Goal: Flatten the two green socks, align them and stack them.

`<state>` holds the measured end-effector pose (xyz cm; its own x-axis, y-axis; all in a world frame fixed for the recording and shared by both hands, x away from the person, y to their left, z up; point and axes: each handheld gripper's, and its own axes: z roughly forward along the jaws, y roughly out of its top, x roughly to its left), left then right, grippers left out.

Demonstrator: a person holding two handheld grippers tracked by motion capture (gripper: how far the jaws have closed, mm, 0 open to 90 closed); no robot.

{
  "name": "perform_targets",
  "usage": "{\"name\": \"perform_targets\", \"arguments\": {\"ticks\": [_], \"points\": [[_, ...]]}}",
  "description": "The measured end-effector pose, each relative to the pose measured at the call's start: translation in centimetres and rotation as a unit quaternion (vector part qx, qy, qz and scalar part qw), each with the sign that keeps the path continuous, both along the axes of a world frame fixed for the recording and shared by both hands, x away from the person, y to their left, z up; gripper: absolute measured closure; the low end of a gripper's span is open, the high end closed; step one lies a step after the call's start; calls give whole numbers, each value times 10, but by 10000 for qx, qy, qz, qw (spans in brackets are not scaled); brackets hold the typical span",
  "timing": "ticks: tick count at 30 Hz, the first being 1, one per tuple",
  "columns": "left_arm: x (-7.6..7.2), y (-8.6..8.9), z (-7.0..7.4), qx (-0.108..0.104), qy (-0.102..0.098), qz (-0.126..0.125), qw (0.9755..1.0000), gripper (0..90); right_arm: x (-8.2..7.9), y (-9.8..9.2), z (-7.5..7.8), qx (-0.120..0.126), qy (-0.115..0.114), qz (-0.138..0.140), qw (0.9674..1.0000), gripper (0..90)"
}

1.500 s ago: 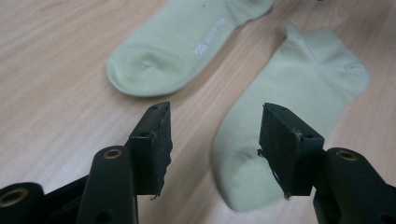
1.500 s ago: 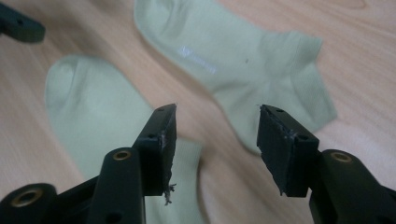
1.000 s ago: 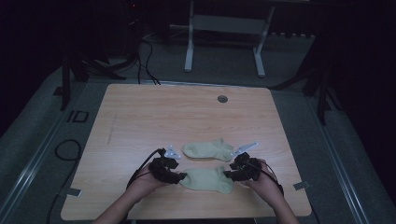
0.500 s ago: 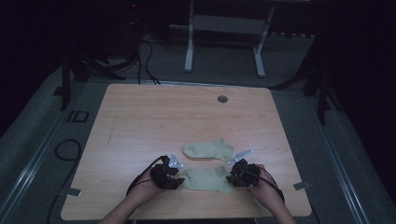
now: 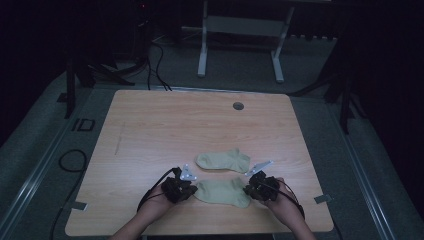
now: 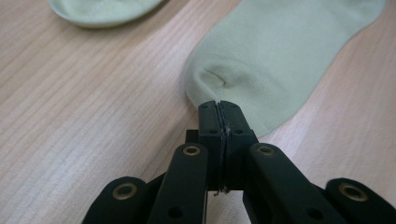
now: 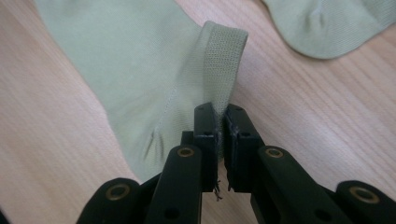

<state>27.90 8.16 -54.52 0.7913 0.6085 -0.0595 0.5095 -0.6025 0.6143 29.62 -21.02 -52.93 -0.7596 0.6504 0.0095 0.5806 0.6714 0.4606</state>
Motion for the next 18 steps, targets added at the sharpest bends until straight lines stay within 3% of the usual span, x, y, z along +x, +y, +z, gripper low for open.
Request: {"name": "perform_targets", "arguments": {"ticks": [2,6,13,18], "points": [[2,3,6,-142,32,13,9999,886,0,-2,6,91,-37,-23,9999,843],[6,7,19,-272,-97,104,9995,886,2,-6,19,239,-156,-70,9996,844],[20,7,41,-292,-277,189,9990,887,14,-8,43,308,-392,-125,9987,844],[30,5,49,-291,-354,269,9986,887,28,-11,58,396,-531,-255,9975,844]]}}
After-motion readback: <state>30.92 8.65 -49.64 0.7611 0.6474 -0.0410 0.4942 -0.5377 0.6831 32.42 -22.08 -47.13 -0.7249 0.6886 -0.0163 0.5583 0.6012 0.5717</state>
